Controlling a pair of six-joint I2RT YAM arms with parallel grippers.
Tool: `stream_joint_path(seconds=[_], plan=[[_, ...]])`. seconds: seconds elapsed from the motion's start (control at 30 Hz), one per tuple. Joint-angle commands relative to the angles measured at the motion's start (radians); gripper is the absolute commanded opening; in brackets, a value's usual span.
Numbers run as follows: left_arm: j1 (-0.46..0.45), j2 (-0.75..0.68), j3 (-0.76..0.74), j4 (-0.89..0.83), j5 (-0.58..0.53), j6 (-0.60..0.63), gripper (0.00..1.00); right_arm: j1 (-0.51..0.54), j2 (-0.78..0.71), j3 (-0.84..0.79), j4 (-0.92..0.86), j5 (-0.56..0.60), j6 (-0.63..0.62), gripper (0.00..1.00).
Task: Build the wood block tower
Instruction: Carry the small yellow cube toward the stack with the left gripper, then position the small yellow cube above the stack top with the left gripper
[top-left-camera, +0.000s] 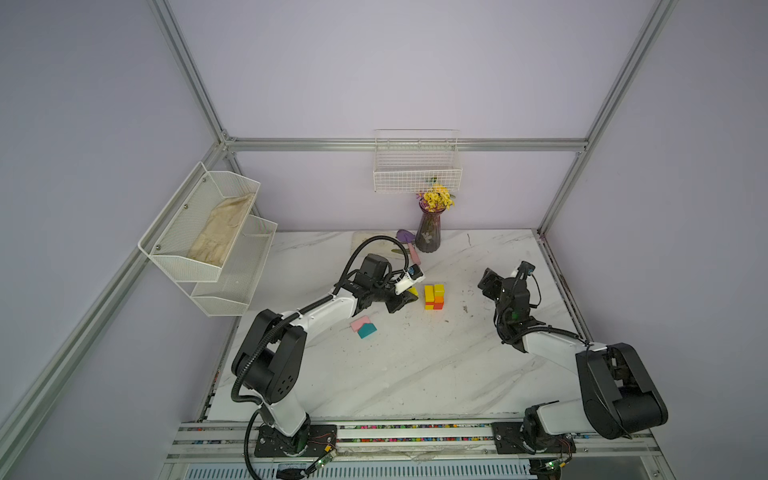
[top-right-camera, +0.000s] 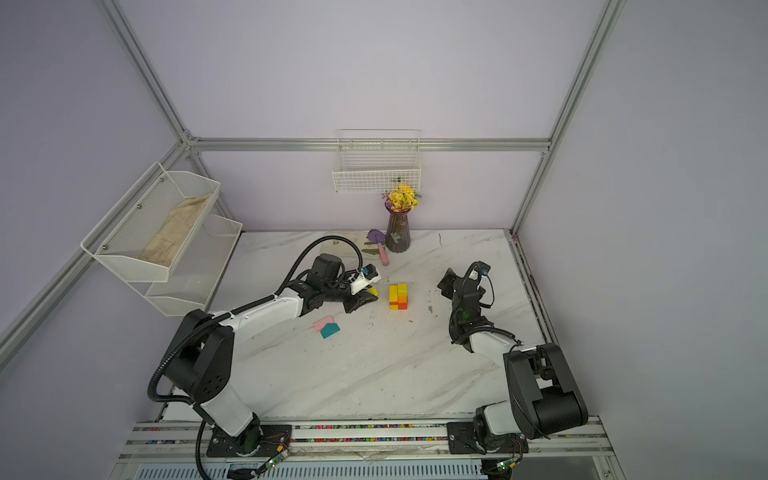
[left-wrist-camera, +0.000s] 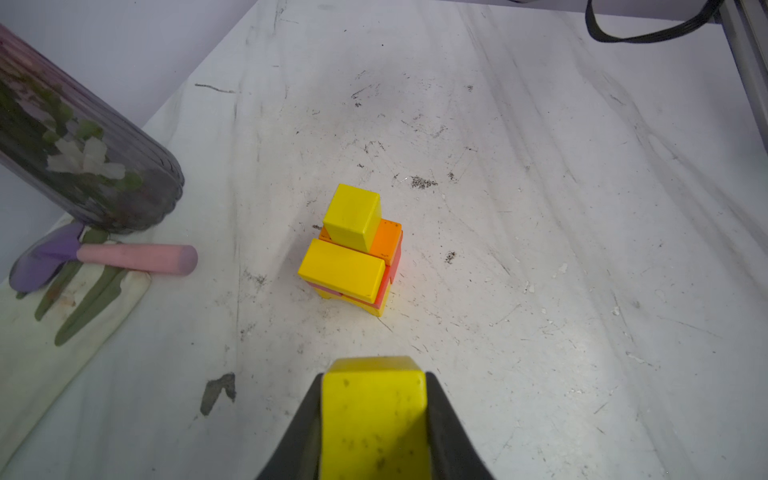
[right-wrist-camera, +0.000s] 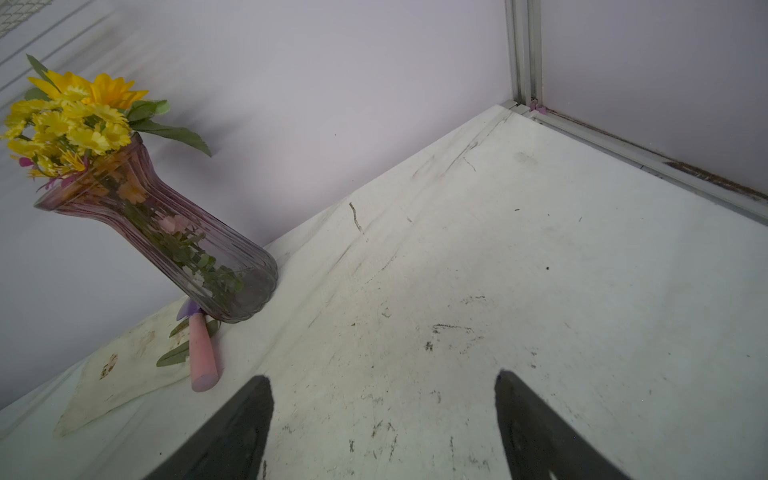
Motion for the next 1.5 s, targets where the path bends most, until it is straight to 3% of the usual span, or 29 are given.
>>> stream_joint_path(seconds=[0.0,0.2,0.6,0.9,1.47], plan=[[-0.002,0.063,0.175,-0.114,0.115,0.158,0.00,-0.002,-0.025,-0.017,0.036,-0.006,-0.014,0.90],[-0.003,0.187,0.386,-0.316,0.159,0.223,0.00,-0.003,-0.006,-0.005,0.043,-0.041,-0.030,0.92],[-0.016,0.334,0.577,-0.478,0.184,0.318,0.00,-0.003,0.026,0.018,0.041,-0.058,-0.036,0.95],[-0.019,0.432,0.710,-0.543,0.160,0.326,0.00,-0.002,0.025,0.017,0.042,-0.059,-0.037,0.95],[-0.019,0.525,0.823,-0.569,0.142,0.305,0.00,-0.003,0.023,0.017,0.042,-0.059,-0.037,0.95]])
